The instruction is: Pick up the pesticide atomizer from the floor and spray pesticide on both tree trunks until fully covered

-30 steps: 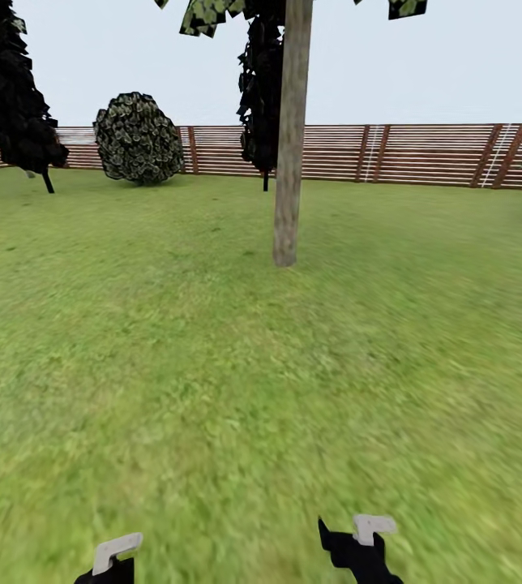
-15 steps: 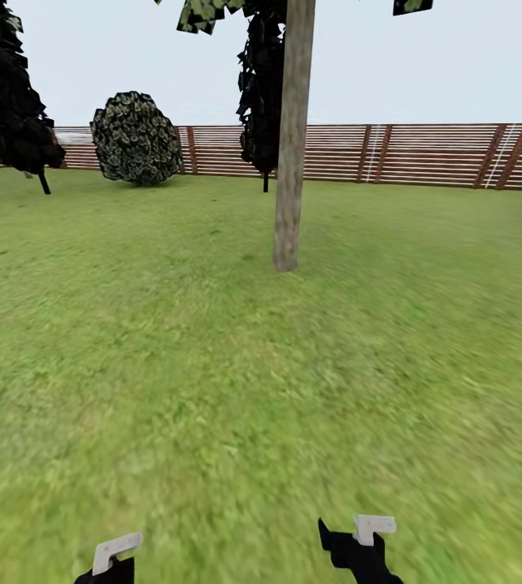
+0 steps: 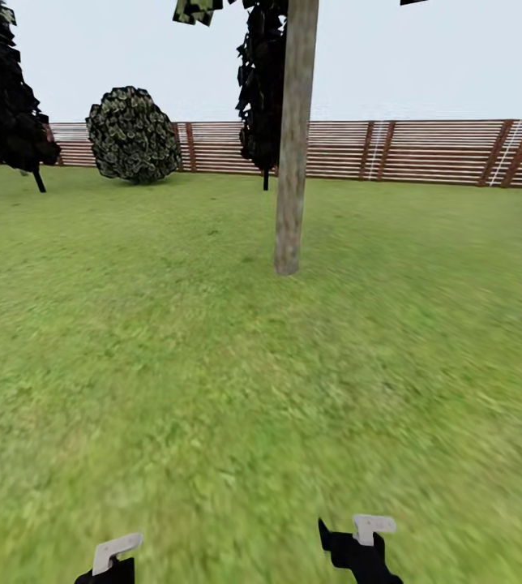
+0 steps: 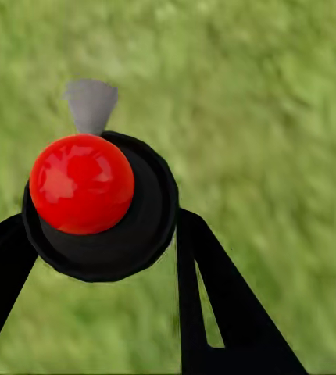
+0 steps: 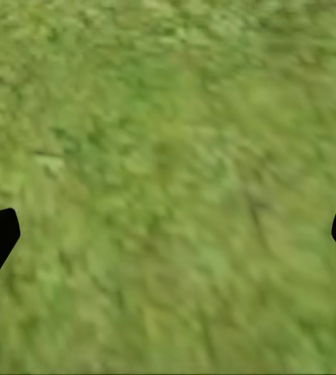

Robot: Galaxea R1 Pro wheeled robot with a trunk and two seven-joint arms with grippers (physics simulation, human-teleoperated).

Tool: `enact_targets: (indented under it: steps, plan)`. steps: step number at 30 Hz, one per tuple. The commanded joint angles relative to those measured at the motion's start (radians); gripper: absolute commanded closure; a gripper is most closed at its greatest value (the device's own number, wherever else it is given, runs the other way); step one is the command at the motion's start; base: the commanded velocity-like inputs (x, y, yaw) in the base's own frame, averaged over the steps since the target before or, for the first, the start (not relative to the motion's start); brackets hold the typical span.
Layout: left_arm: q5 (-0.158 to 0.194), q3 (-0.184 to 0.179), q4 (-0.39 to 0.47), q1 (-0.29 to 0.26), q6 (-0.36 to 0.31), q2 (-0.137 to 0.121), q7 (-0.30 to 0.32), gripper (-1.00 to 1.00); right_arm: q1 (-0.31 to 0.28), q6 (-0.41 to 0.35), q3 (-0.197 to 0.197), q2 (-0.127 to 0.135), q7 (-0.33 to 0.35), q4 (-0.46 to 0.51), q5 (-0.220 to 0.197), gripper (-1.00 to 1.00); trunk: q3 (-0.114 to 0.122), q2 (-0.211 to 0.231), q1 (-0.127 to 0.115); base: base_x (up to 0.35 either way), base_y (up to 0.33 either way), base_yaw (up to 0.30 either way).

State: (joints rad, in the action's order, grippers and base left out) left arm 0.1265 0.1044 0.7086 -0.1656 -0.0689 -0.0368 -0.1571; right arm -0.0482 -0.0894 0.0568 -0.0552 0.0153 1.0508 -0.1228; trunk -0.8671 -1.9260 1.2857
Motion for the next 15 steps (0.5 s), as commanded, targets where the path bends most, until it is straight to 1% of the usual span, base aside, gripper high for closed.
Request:
enact_targets:
  steps: [1,6,15]
  plan:
    - [-0.001,0.000,0.000,0.000,0.000,0.000,-0.001,1.00,0.000,0.000,0.000,0.000,0.000,0.000,0.000,-1.00,-0.002,0.000,0.000,0.340,0.000,0.000]
    - [-0.001,0.000,0.000,0.000,0.000,0.000,-0.001,1.00,0.000,0.000,0.000,0.000,0.000,0.000,0.000,-1.00,-0.008,0.000,0.000,0.340,0.000,0.000]
    - [-0.001,0.000,0.000,0.000,0.000,0.001,-0.001,1.00,0.000,0.000,-0.002,0.000,0.000,0.000,0.000,-1.00,-0.009,0.000,0.000,0.340,0.000,0.000]
